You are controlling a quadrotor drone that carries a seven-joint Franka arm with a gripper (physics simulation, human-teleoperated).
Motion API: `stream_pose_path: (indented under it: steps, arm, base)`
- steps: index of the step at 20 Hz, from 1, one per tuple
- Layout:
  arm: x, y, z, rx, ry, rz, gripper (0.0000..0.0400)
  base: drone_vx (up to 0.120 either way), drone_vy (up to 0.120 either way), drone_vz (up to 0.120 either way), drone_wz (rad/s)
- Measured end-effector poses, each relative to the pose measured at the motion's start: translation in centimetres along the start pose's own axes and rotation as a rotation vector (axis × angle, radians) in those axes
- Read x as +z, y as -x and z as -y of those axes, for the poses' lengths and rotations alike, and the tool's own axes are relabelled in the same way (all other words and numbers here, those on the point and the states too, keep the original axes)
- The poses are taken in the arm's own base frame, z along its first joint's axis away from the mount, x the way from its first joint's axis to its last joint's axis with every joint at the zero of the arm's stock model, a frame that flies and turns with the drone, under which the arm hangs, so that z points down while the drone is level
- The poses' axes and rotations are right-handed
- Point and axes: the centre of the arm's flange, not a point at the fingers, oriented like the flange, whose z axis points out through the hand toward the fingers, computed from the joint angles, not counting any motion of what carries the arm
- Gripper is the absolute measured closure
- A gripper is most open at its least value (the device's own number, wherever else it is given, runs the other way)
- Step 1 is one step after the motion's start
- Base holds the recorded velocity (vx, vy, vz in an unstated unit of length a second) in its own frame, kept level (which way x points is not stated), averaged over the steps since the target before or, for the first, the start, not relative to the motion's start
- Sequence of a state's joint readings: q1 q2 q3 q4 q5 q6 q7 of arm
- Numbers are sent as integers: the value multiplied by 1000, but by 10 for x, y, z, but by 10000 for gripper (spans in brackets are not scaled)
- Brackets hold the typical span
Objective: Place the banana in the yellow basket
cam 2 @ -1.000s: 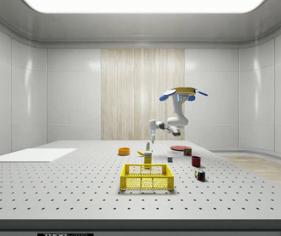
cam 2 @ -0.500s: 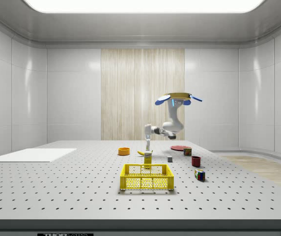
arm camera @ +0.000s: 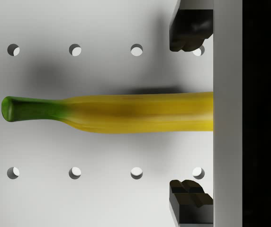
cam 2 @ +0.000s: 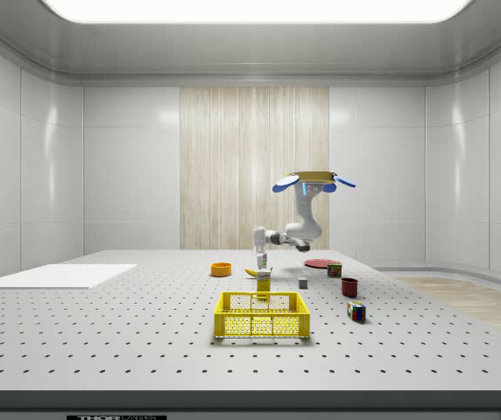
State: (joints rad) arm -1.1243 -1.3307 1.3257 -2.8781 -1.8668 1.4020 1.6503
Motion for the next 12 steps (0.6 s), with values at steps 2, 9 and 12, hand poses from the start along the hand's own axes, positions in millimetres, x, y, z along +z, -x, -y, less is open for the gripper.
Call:
stream_pose_path:
  steps: [2,9,12]
  arm:
    - [4,0,0,0,0,0,0]
    - [15,-9,9,0,0,0,0]
    - [22,-11,11,0,0,0,0]
  base:
    - [0,0,0,0]
    - [0,0,0,0]
    - [0,0,0,0]
